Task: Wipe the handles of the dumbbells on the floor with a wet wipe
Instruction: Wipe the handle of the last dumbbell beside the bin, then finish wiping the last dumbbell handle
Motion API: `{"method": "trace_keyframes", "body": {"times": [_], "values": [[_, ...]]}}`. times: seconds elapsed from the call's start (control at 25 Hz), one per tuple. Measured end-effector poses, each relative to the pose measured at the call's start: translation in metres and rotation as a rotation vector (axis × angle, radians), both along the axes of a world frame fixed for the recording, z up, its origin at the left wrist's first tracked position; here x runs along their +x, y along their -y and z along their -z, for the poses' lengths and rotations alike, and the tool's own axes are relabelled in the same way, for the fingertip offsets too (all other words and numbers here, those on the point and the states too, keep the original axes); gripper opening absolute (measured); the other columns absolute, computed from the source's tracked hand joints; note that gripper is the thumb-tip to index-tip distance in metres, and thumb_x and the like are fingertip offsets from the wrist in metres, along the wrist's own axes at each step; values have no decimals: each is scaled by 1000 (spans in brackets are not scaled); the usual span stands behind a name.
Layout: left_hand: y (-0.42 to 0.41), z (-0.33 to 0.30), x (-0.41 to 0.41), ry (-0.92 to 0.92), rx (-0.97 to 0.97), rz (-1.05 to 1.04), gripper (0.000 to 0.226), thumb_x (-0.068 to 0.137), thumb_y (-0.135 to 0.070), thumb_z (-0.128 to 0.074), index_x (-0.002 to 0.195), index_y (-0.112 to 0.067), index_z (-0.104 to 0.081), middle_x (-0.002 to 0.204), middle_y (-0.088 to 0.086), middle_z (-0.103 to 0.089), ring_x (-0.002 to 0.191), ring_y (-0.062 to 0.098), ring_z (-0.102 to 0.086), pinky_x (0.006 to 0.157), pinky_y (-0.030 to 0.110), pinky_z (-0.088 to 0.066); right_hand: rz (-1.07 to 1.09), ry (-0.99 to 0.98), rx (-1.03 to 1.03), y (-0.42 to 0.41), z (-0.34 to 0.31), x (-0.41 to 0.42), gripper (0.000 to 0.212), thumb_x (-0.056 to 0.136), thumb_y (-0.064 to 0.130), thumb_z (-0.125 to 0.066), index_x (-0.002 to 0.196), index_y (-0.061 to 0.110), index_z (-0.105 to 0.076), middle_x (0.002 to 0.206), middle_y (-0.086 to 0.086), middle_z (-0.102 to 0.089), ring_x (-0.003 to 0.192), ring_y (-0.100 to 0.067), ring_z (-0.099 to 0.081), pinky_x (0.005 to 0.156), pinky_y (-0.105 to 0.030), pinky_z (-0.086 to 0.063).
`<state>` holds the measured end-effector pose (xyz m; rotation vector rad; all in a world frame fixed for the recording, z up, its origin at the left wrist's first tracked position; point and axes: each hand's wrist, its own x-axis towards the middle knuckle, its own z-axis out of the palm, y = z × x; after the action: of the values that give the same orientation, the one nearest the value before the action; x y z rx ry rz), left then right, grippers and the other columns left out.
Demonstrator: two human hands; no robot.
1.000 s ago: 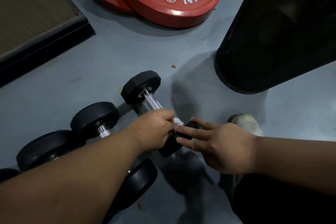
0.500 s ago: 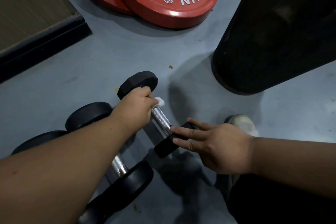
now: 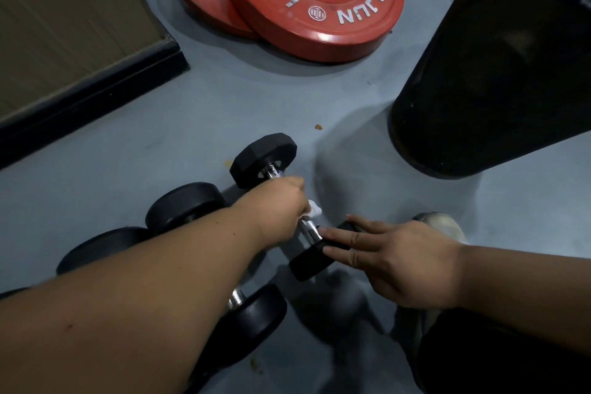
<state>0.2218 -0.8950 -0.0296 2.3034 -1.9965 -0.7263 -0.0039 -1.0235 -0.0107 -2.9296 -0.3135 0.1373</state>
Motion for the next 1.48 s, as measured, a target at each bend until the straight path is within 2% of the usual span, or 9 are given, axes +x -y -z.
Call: {"method": "trace_keyframes", "body": {"times": [0.12, 0.32, 0.56, 0.68, 0.8, 0.96, 1.24, 1.36, 1.48], "values": [[-3, -36, 20, 13, 39, -7, 29, 93, -19, -54, 116, -27, -71, 118, -4, -55, 106, 20, -58, 92, 36, -49, 3, 41, 69, 6, -16, 17, 68, 84, 19, -56, 151, 26, -46, 161, 5, -37, 135, -21, -54, 87, -33, -60], [-53, -112, 49, -80, -215, -325, 23, 86, -21, -63, 103, -29, -77, 92, -10, -58, 93, 16, -61, 84, 24, -47, 34, 180, 122, 1, -89, 87, 61, 88, 38, -51, 146, 21, -54, 152, 1, -50, 122, -14, -62, 88, -34, -60], [-173, -198, 59, -134, -586, -666, 18, 84, -15, -69, 93, -27, -79, 86, -11, -64, 77, 6, -63, 70, 26, -52, -148, 259, 115, -58, -179, 177, 56, 88, 32, -67, 141, 17, -59, 143, 4, -57, 108, -15, -71, 80, -42, -63], [-225, -221, 46, -178, -689, -822, 18, 85, -12, -71, 92, -27, -79, 86, -13, -64, 81, 4, -65, 73, 21, -52, -205, 281, 136, -103, -200, 200, 57, 87, 35, -71, 141, 20, -59, 140, 7, -60, 102, -9, -71, 77, -39, -63], [-297, -238, 31, -136, -770, -964, 20, 84, -8, -72, 93, -25, -79, 86, -16, -65, 84, 2, -66, 73, 12, -51, -251, 406, 211, -177, -211, 223, 50, 85, 29, -76, 132, 15, -67, 130, 3, -68, 104, -7, -69, 77, -39, -64], [-408, -262, 4, 33, -846, -1113, 22, 81, -4, -74, 92, -22, -79, 86, -15, -66, 84, 3, -68, 76, 14, -50, -423, 444, 369, -306, -215, 246, 39, 81, 26, -71, 118, 13, -75, 119, 2, -73, 104, -9, -71, 78, -32, -62], [-516, -280, -30, 176, -947, -1285, 23, 80, -4, -77, 93, -22, -78, 92, -12, -67, 87, 6, -68, 74, 22, -53, -589, 515, 568, -440, -219, 256, 31, 91, 26, -59, 113, 15, -78, 113, 5, -75, 100, -6, -72, 88, -22, -57], [-568, -294, -46, 273, -998, -1415, 25, 77, -5, -80, 94, -23, -78, 92, -13, -66, 85, 8, -68, 72, 22, -53, -663, 543, 674, -514, -239, 268, 29, 89, 20, -64, 115, 15, -76, 117, 3, -74, 104, -6, -69, 94, -19, -52], [-605, -303, -55, 457, -1025, -1496, 20, 78, -5, -74, 89, -21, -78, 91, -14, -66, 82, 4, -67, 67, 9, -46, -767, 526, 649, -565, -255, 273, 36, 94, 24, -57, 125, 14, -72, 132, 2, -68, 117, -9, -66, 98, -24, -52]]}}
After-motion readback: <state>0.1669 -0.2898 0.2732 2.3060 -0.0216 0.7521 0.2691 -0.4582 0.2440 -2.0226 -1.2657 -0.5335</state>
